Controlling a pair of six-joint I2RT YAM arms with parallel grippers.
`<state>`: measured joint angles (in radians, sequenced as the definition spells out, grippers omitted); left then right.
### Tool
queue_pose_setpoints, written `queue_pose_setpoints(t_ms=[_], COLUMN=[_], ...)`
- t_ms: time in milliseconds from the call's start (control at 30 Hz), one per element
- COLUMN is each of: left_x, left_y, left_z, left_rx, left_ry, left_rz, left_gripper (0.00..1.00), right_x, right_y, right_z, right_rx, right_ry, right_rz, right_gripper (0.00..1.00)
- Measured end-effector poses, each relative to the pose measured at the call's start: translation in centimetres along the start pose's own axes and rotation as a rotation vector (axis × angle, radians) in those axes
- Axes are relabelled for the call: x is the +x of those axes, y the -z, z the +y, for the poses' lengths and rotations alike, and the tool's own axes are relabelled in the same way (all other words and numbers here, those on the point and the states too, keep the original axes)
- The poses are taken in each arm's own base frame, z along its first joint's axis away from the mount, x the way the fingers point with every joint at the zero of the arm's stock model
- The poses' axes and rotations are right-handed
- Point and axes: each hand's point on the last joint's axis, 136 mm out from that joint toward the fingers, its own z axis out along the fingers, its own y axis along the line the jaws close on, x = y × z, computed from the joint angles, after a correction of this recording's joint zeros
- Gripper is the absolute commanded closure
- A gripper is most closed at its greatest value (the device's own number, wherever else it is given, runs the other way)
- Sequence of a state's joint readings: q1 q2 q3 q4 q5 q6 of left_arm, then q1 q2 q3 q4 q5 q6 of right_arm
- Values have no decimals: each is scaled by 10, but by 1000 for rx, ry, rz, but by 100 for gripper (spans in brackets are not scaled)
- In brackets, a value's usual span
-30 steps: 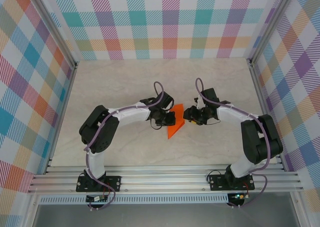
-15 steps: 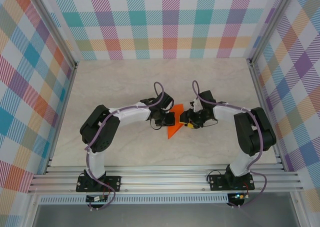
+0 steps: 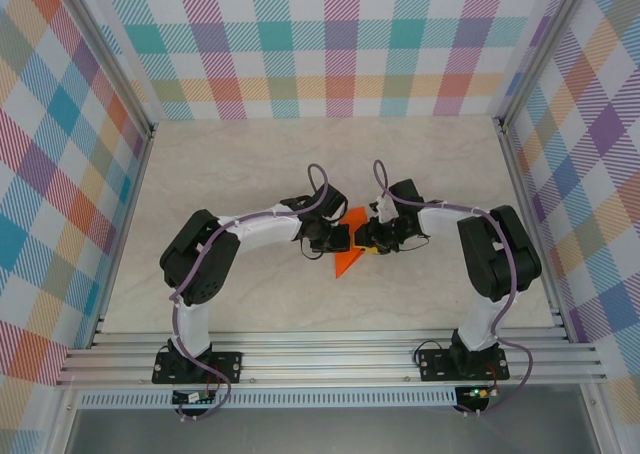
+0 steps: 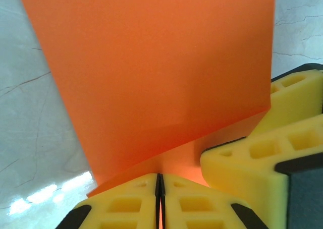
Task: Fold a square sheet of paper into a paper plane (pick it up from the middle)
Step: Fourth fold the wing at the center of the table.
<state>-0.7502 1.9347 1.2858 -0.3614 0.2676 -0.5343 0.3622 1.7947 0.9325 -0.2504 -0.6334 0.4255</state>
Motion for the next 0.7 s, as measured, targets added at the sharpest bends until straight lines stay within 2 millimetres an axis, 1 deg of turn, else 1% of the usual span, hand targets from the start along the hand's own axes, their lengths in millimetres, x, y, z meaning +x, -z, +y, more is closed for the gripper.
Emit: queue_pose_setpoints(t_ms=[67, 133, 233, 300, 367, 500, 600, 700], left_x=[0, 2, 9, 15, 18, 21, 27, 41], left_y=[0, -1, 0, 6, 14, 27, 27, 24], left_z=[0, 2, 7, 11, 13, 5, -3, -10], left_rx=[-1, 1, -2, -4, -8, -26, -60, -117], left_ry=[0, -1, 0, -3, -8, -62, -123, -195], left_rz=[0, -1, 1, -9, -26, -77, -100, -99], left_gripper=[85, 81, 72, 65, 62, 56, 53, 51], right_x=[0, -1, -1, -1, 0, -1, 1, 1], right_y=[0, 0, 0, 0, -1, 0, 0, 0], right_z=[-1, 0, 0, -1, 0, -2, -2, -1], right_rx=[4, 6, 12, 23, 34, 49, 54, 60], right_ry=[6, 15, 17, 12, 11, -14, -27, -38], right_rz=[3, 1, 1, 3, 5, 2, 8, 8], right_gripper=[77, 82, 86, 88, 89, 90, 90, 90])
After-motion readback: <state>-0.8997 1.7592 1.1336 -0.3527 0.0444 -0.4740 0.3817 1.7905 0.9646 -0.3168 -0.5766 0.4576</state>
